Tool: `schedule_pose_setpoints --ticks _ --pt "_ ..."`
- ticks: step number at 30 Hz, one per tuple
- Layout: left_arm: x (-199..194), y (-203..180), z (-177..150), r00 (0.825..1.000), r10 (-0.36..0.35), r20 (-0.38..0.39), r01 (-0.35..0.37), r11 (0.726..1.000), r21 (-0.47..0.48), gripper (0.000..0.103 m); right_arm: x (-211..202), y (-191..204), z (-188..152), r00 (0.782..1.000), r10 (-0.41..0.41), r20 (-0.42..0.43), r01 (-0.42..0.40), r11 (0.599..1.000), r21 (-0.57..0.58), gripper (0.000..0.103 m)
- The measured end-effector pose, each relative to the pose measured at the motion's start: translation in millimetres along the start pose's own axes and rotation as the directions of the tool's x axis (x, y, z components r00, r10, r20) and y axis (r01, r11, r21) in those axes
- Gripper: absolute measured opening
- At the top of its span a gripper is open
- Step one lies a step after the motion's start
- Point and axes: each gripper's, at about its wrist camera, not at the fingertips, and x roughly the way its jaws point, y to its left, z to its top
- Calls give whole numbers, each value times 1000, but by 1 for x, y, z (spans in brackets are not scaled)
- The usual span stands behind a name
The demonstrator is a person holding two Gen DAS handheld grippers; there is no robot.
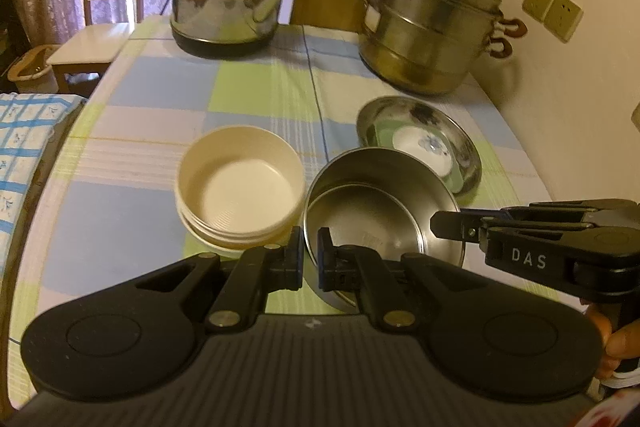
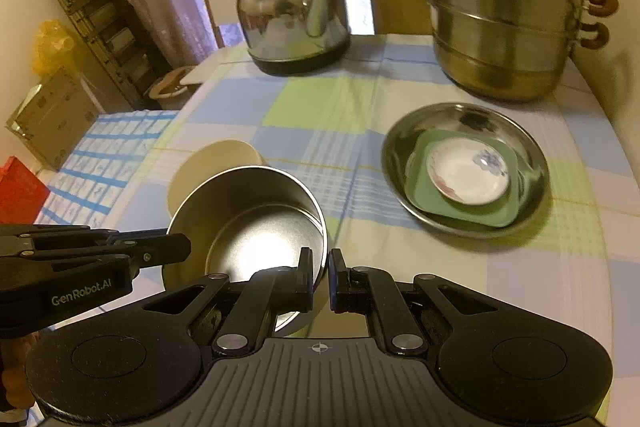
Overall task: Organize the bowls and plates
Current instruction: 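Lift the steel bowl with the left tool and carry it over the cream bowls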
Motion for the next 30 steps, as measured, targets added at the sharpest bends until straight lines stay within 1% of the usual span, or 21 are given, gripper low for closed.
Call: schedule_pose_setpoints --ticks 9,15,21,30 --pt "-10 24 15 998 43 37 -42 999 -20 6 14 23 23 999 41 5 -41 999 -25 8" --pt "-8 43 29 996 70 48 -68 997 -43 6 31 36 42 998 67 3 -67 997 -36 8" --pt "1 60 41 996 84 42 -82 995 -59 6 50 45 56 997 74 -3 -74 996 -41 8" --pt "20 74 50 996 83 16 -82 994 -70 6 75 47 65 997 65 -30 -66 998 -24 8"
